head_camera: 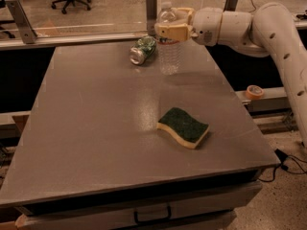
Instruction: Place water bottle upright
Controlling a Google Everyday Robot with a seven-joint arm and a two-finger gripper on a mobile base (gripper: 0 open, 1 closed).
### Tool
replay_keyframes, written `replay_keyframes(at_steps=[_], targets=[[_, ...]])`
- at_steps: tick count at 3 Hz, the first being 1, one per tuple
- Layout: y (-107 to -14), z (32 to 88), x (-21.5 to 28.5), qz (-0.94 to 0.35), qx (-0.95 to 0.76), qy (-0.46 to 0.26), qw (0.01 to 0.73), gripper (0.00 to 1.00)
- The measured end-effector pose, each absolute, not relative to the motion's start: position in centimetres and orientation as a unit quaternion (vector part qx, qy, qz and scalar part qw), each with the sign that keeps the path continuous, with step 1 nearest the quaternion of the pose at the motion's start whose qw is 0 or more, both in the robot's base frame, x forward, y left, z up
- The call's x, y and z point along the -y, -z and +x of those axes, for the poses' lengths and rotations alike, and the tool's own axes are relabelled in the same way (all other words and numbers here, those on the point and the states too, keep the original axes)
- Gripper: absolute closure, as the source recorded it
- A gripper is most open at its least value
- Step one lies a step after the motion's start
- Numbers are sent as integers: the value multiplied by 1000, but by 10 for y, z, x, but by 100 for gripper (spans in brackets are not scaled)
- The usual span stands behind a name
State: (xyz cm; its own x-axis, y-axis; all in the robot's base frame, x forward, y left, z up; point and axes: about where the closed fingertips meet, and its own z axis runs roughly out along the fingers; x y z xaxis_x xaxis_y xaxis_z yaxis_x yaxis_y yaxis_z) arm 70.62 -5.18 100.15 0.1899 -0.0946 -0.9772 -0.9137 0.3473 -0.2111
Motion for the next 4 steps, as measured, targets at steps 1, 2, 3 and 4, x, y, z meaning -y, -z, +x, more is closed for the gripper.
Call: replay_keyframes(at_steps=[1, 2, 3, 4], targets=[[-997, 699, 44, -461, -531, -350, 619, 100], [-994, 691, 44, -467, -507, -365, 626, 100], [-997, 689, 47, -483, -482, -372, 630, 100], [-994, 686, 48, -498, -467, -386, 621, 81]])
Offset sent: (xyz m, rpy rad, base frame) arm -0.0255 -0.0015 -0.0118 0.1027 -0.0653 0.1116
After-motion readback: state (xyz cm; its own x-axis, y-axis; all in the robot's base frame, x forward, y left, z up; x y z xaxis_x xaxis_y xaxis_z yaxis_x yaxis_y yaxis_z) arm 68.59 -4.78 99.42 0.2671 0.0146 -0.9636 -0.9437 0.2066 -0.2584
